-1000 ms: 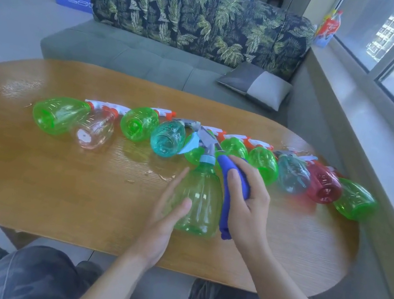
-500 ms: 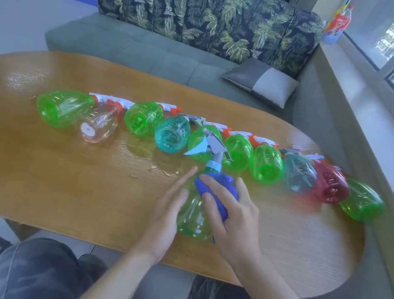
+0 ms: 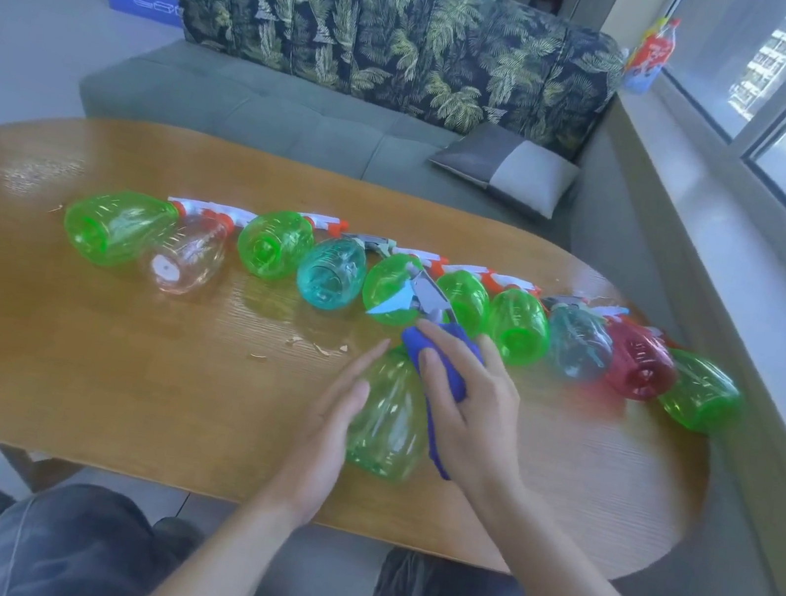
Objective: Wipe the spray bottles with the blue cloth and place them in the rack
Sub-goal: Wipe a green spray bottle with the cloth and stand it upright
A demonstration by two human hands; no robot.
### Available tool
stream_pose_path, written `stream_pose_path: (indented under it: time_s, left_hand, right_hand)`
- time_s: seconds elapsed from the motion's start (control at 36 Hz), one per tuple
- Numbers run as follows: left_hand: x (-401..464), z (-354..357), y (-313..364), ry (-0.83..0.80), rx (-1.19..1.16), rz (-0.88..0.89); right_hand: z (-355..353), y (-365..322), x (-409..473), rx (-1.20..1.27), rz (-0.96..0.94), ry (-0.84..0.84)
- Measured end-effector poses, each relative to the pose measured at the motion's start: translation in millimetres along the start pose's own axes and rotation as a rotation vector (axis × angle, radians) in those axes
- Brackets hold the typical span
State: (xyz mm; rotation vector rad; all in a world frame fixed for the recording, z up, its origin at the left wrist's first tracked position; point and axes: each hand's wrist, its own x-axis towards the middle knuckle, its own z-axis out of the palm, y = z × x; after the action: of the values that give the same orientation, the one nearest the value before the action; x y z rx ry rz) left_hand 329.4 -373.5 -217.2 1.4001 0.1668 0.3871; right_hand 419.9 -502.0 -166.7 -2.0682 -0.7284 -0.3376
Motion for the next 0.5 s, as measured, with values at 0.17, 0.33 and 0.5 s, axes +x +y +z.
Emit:
stream_pose_path:
  time_s: [0.17,0.33,0.5]
  left_hand:
    - [4,-1,0,0.059,-0.057,-0.043]
    - [1,-8,0,0.047,-0.003,0.001]
    - [1,-2,-2,0.014,0.005,-0.004]
  right_hand:
    - [14,-5,-21,-0.02,-0.122,0.009]
    - [9,7,-58,-0.145,-0.487,-0.121]
    - [-16,7,-50,-0.071,-0.538,-0.163]
